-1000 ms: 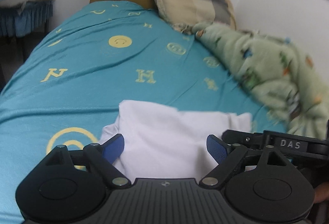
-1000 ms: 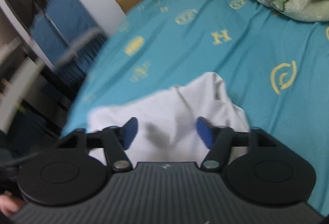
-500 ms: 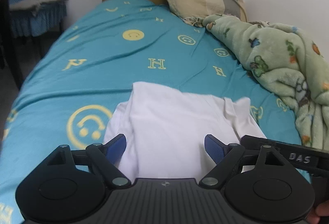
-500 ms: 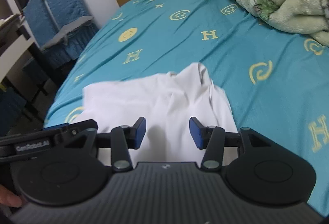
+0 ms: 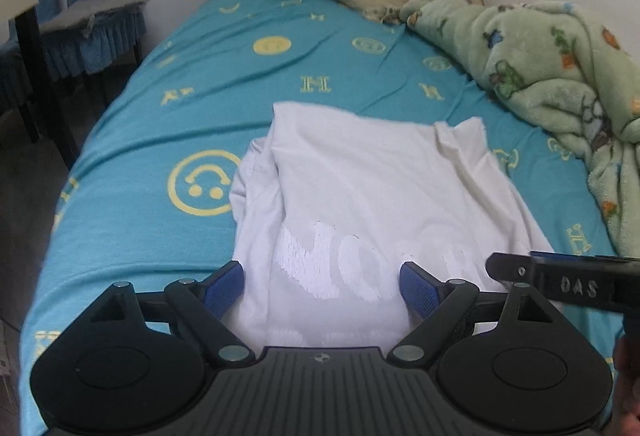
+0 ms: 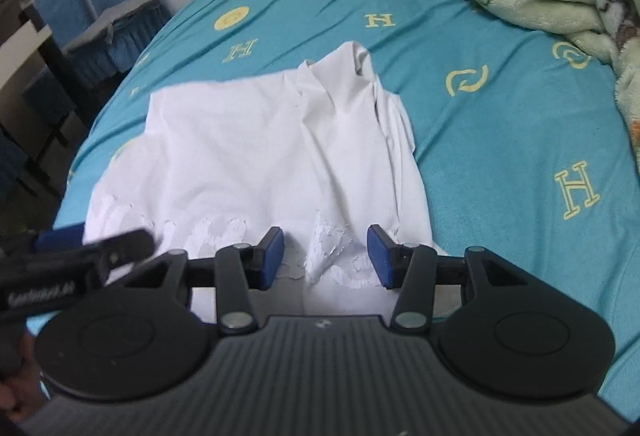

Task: Fold clothes
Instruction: 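Grasp the folded shirt bundle with both tools and lift it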

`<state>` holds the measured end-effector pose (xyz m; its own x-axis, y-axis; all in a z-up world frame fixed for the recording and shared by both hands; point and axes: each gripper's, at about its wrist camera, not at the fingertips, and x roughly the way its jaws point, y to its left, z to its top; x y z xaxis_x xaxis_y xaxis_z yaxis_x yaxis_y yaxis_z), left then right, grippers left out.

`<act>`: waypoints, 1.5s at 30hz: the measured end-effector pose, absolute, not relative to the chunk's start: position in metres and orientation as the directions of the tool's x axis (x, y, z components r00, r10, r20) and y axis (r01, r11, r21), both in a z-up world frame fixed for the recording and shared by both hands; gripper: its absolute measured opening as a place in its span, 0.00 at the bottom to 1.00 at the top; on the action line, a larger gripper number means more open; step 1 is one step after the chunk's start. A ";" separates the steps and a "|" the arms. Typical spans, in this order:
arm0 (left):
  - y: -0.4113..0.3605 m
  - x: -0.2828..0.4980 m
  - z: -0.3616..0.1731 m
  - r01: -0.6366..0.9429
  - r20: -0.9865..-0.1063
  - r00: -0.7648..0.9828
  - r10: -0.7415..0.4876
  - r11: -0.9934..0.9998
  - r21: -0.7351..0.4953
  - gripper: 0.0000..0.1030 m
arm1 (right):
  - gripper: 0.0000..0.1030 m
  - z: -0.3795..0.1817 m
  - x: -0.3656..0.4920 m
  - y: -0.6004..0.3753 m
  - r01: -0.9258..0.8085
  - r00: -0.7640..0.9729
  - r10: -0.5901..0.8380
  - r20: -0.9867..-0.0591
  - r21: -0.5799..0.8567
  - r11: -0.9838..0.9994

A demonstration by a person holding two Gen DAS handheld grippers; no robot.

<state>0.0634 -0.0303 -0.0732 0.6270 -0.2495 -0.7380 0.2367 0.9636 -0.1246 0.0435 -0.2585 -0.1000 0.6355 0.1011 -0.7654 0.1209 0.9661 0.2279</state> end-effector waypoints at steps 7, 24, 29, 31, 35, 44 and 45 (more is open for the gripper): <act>0.002 0.025 -0.042 0.206 -0.647 0.583 -0.491 0.860 -0.466 0.90 | 0.80 -0.079 0.015 -0.285 0.195 0.683 0.321 -0.657 0.587 0.786; 0.043 0.059 -0.140 -0.319 -0.589 0.568 -0.574 0.507 -0.801 0.76 | 0.77 -0.164 0.003 -0.309 0.543 0.660 0.499 -0.561 0.816 0.199; 0.048 0.061 -0.145 -0.360 -0.606 0.582 -0.542 0.497 -0.790 0.48 | 0.61 -0.165 0.005 -0.312 0.554 0.687 0.437 -0.581 0.807 0.202; 0.049 0.059 -0.145 -0.359 -0.609 0.583 -0.538 0.502 -0.787 0.42 | 0.38 -0.164 0.004 -0.312 0.566 0.676 0.423 -0.603 0.793 0.225; 0.047 0.054 -0.138 -0.331 -0.594 0.595 -0.541 0.509 -0.795 0.31 | 0.26 -0.161 0.000 -0.310 0.550 0.688 0.410 -0.599 0.799 0.243; 0.043 0.026 -0.080 -0.191 -0.516 0.601 -0.610 0.517 -0.834 0.25 | 0.20 -0.110 -0.032 -0.315 0.393 0.788 0.355 -0.503 0.855 0.338; 0.042 0.020 -0.073 -0.185 -0.511 0.597 -0.618 0.515 -0.837 0.25 | 0.20 -0.104 -0.039 -0.316 0.380 0.799 0.350 -0.490 0.861 0.337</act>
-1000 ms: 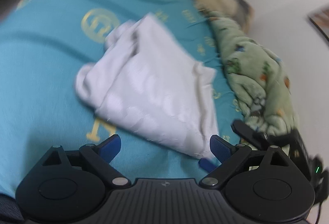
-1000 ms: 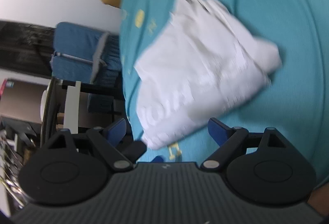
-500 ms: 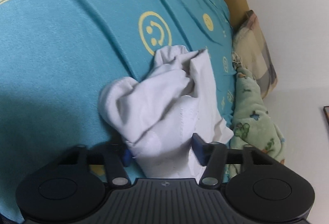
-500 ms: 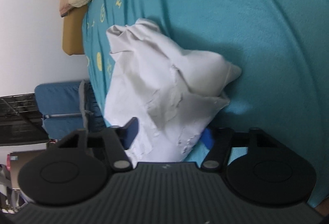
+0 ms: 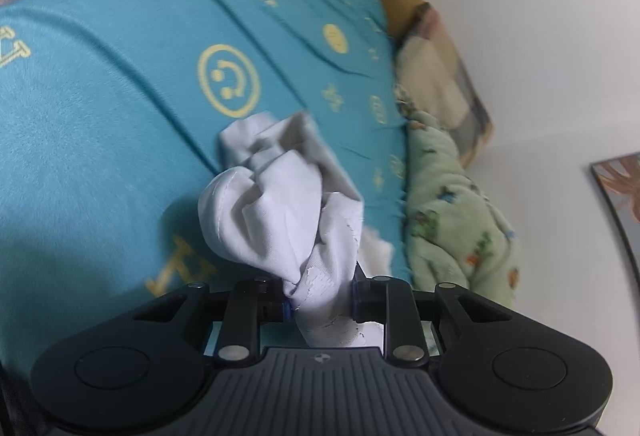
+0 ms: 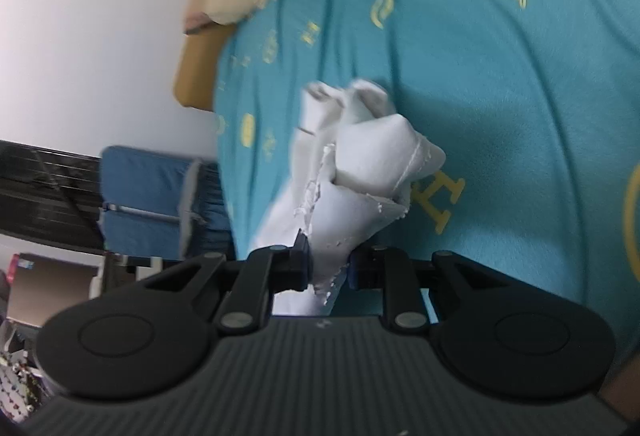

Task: Fold clothes
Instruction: 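Grasp the folded shirt bundle with both tools and lift it, then carry the bundle with both tools onto the blanket pile and release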

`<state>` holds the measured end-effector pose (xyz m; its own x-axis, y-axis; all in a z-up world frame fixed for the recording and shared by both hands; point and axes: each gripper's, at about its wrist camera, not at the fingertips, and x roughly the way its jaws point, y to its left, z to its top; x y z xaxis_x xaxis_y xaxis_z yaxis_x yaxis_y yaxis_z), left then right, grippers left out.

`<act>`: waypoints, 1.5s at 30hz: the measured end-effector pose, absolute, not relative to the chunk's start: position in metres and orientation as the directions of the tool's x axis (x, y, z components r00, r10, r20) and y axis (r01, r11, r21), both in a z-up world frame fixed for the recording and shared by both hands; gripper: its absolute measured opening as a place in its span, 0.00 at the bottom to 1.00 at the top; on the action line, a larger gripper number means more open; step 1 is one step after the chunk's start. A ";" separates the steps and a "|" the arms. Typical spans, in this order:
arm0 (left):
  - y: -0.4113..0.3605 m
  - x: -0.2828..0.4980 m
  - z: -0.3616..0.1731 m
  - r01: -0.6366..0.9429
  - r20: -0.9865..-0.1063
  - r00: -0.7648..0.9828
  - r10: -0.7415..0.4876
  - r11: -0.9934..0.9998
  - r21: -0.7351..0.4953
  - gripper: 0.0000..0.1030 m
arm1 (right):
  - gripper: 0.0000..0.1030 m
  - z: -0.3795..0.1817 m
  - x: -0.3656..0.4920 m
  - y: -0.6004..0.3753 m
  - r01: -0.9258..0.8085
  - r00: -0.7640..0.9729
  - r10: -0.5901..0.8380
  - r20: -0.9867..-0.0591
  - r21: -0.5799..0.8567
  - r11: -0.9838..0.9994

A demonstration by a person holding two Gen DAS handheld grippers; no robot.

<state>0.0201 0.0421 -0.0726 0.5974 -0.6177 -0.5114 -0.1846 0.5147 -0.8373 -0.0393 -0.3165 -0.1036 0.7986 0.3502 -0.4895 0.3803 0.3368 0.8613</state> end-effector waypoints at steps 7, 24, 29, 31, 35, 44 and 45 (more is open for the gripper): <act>0.020 -0.012 -0.023 -0.134 -0.482 0.548 -0.684 0.497 -0.857 0.25 | 0.20 -0.056 -0.087 -0.332 0.290 0.856 0.303 -0.419 0.874 0.391; -0.184 0.006 0.073 0.059 -0.500 0.410 -0.763 0.569 -0.820 0.25 | 0.20 0.000 -0.121 -0.482 0.220 0.940 0.174 -0.293 0.913 0.344; -0.291 0.042 0.121 0.179 -0.455 0.381 -0.805 0.547 -0.817 0.25 | 0.20 0.047 -0.080 -0.569 0.203 0.957 0.115 -0.265 0.900 0.387; -0.340 0.056 0.146 0.242 -0.405 0.367 -0.837 0.506 -0.828 0.25 | 0.20 0.081 -0.065 -0.605 0.185 0.968 0.076 -0.239 0.885 0.427; -0.437 0.075 0.186 0.390 -0.265 0.308 -0.914 0.375 -0.841 0.25 | 0.20 0.148 -0.060 -0.664 0.145 0.989 -0.050 -0.143 0.806 0.574; -0.552 0.046 0.094 0.658 -0.356 0.224 -0.907 0.410 -0.631 0.26 | 0.22 0.078 -0.083 -0.711 0.400 0.917 -0.258 -0.306 0.668 0.628; -0.554 0.039 0.072 0.667 -0.408 0.220 -0.886 0.442 -0.600 0.26 | 0.22 0.052 -0.085 -0.709 0.444 0.894 -0.253 -0.369 0.659 0.608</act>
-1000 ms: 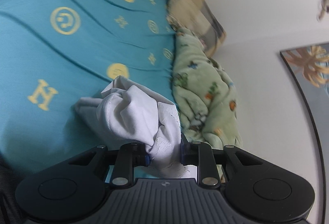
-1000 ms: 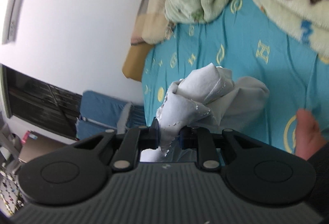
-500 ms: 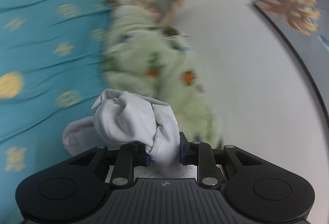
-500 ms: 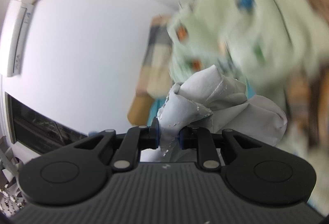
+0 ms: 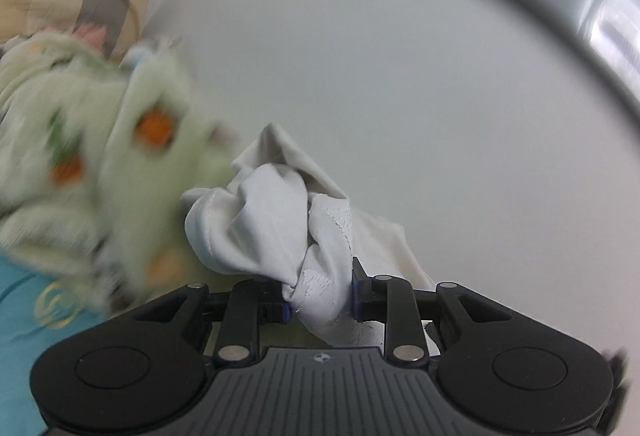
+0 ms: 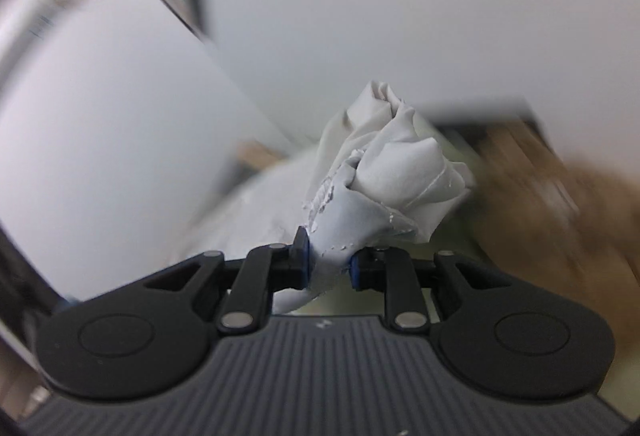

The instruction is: Fold clothes

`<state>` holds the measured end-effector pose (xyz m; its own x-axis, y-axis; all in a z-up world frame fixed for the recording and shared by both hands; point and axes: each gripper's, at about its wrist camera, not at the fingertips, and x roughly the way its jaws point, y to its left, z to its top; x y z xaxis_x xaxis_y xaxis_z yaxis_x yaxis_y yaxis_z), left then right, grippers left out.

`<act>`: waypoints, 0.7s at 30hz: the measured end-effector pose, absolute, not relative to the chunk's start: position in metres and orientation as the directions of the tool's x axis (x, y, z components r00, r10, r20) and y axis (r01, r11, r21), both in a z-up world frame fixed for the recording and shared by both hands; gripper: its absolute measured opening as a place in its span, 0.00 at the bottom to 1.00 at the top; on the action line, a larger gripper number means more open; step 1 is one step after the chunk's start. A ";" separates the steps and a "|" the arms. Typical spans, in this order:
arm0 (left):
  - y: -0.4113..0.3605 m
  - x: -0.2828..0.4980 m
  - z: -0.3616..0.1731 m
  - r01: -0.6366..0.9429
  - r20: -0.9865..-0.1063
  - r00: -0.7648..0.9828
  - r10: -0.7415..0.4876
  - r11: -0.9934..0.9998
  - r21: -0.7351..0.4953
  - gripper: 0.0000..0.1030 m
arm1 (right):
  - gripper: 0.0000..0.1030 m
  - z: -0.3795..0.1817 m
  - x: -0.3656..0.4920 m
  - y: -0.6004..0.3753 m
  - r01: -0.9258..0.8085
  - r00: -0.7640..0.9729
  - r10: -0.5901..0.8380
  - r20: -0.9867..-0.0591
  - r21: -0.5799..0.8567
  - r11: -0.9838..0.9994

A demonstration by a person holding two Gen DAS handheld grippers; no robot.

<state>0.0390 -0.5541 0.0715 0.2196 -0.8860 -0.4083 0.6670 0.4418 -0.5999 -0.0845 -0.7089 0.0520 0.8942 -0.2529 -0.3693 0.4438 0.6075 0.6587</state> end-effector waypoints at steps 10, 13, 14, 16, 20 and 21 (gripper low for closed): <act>-0.524 -0.003 0.049 0.726 -0.596 0.288 -0.750 0.577 -0.375 0.63 | 0.87 -0.004 -0.086 -0.676 0.572 0.791 -0.173 -0.587 0.609 0.549; -0.509 -0.030 0.096 0.754 -0.555 0.370 -0.745 0.590 -0.288 0.98 | 0.85 0.043 -0.101 -0.664 0.531 0.812 -0.191 -0.552 0.561 0.636; -0.503 -0.040 0.113 0.762 -0.537 0.389 -0.749 0.589 -0.270 0.99 | 0.85 0.058 -0.111 -0.660 0.515 0.824 -0.200 -0.530 0.553 0.654; -0.491 -0.059 0.144 0.779 -0.498 0.412 -0.763 0.579 -0.241 1.00 | 0.85 0.093 -0.125 -0.646 0.487 0.847 -0.220 -0.483 0.542 0.685; -0.469 -0.103 0.195 0.810 -0.431 0.448 -0.783 0.560 -0.174 1.00 | 0.85 0.145 -0.159 -0.613 0.455 0.874 -0.267 -0.406 0.490 0.743; -0.461 -0.119 0.207 0.817 -0.415 0.455 -0.788 0.555 -0.158 1.00 | 0.85 0.154 -0.168 -0.605 0.454 0.876 -0.282 -0.391 0.473 0.755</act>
